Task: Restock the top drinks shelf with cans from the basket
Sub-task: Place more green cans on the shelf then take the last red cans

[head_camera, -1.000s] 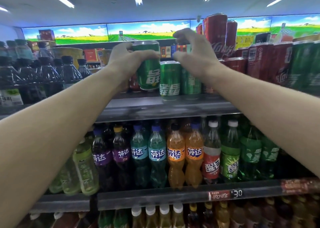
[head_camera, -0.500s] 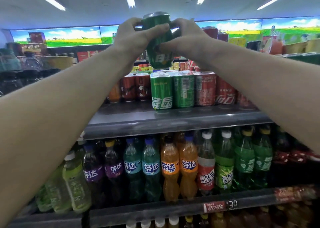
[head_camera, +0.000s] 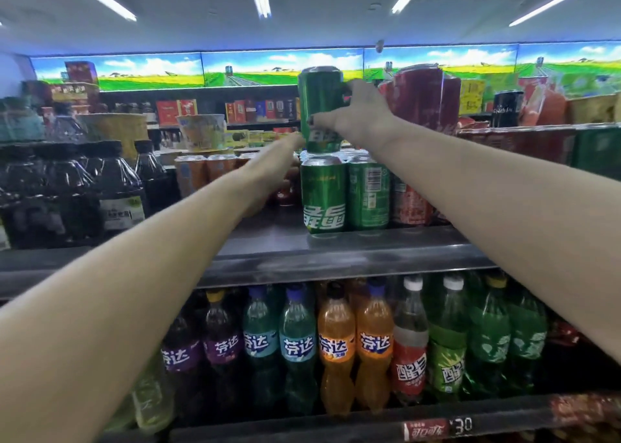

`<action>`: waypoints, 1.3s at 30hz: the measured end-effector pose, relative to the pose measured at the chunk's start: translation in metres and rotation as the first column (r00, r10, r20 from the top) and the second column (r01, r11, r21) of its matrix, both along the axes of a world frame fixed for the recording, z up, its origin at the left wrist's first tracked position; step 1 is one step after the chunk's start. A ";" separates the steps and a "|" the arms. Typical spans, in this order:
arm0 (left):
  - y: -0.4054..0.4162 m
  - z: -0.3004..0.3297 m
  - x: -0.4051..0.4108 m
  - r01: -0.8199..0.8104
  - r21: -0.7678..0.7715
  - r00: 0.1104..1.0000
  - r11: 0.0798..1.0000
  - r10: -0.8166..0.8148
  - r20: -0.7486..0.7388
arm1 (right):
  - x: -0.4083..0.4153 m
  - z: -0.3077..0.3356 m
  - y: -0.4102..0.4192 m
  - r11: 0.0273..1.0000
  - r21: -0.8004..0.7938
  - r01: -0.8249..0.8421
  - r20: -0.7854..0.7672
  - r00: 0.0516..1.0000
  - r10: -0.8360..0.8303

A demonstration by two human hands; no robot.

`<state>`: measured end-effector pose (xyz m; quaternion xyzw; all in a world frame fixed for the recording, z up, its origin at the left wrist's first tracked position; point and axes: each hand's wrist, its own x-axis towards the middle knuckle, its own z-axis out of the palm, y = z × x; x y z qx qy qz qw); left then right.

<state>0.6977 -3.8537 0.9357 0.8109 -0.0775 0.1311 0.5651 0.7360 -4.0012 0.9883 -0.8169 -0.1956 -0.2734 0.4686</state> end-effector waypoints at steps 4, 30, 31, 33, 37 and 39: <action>0.003 -0.014 0.004 0.065 -0.081 0.998 0.995 -0.065 -0.001 | 0.007 -0.003 0.005 0.999 -0.049 -0.023 -0.034 0.999 0.022; 0.014 -0.042 0.013 0.111 0.049 0.993 0.993 -0.113 0.046 | 0.020 0.003 0.005 0.970 -0.244 -0.017 -0.134 0.991 -0.017; 0.014 -0.043 0.014 0.114 0.053 0.992 0.992 -0.116 0.044 | 0.020 0.002 0.005 0.971 -0.239 -0.013 -0.134 0.991 -0.020; 0.013 -0.043 0.014 0.117 0.060 0.992 0.991 -0.120 0.042 | 0.019 0.001 0.004 0.974 -0.225 -0.005 -0.138 0.990 -0.027; 0.012 -0.042 0.013 0.122 0.062 0.991 0.991 -0.125 0.040 | 0.018 0.003 0.003 0.967 -0.256 0.021 -0.144 0.988 -0.060; 0.011 -0.042 0.014 0.127 0.069 0.991 0.989 -0.130 0.038 | 0.021 0.003 0.003 0.968 -0.250 0.026 -0.145 0.987 -0.064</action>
